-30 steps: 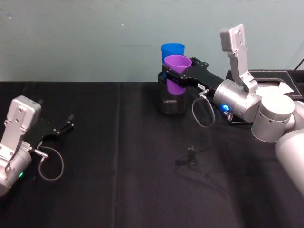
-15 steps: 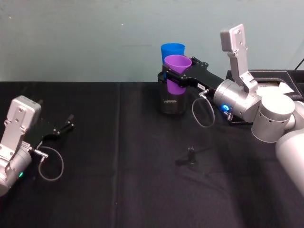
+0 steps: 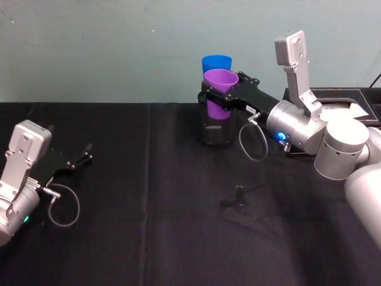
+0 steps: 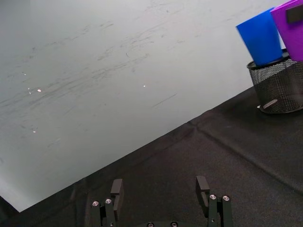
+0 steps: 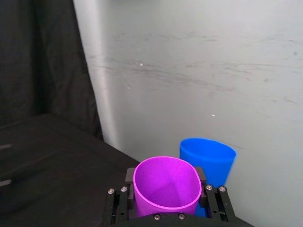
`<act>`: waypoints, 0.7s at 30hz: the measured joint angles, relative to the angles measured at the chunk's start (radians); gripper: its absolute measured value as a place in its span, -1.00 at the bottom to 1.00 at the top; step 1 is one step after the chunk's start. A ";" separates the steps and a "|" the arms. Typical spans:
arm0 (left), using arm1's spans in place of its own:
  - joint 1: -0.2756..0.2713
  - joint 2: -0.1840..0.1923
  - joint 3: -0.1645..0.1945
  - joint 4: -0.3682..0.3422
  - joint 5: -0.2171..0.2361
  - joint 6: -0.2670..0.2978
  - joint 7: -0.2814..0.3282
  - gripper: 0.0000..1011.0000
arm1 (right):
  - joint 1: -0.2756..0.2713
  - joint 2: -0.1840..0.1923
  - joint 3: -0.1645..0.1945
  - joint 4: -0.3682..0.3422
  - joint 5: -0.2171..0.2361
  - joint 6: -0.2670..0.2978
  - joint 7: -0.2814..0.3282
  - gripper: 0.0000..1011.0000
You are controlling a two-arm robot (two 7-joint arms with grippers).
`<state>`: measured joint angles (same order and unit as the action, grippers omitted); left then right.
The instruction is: Pick up one cup with a gripper and tap it against the other cup.
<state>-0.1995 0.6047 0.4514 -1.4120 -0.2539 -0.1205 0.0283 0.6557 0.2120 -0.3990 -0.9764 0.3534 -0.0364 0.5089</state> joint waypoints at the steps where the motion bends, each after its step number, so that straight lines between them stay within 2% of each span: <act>1: 0.000 0.000 0.000 0.000 0.000 0.000 0.000 0.98 | -0.004 0.000 -0.001 -0.006 0.000 0.000 0.000 0.45; 10: 0.000 0.000 0.000 0.000 0.000 0.000 0.000 0.98 | -0.102 0.017 -0.013 -0.160 0.008 0.023 -0.014 0.45; 17: 0.000 0.000 0.000 0.000 0.000 0.000 0.000 0.98 | -0.205 0.056 -0.012 -0.310 0.023 0.019 -0.034 0.45; 21: 0.000 0.000 0.000 0.000 0.000 0.000 0.000 0.98 | -0.253 0.080 -0.008 -0.370 0.024 0.009 -0.045 0.45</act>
<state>-0.1995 0.6047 0.4514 -1.4120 -0.2539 -0.1206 0.0283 0.4030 0.2921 -0.4068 -1.3466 0.3771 -0.0273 0.4636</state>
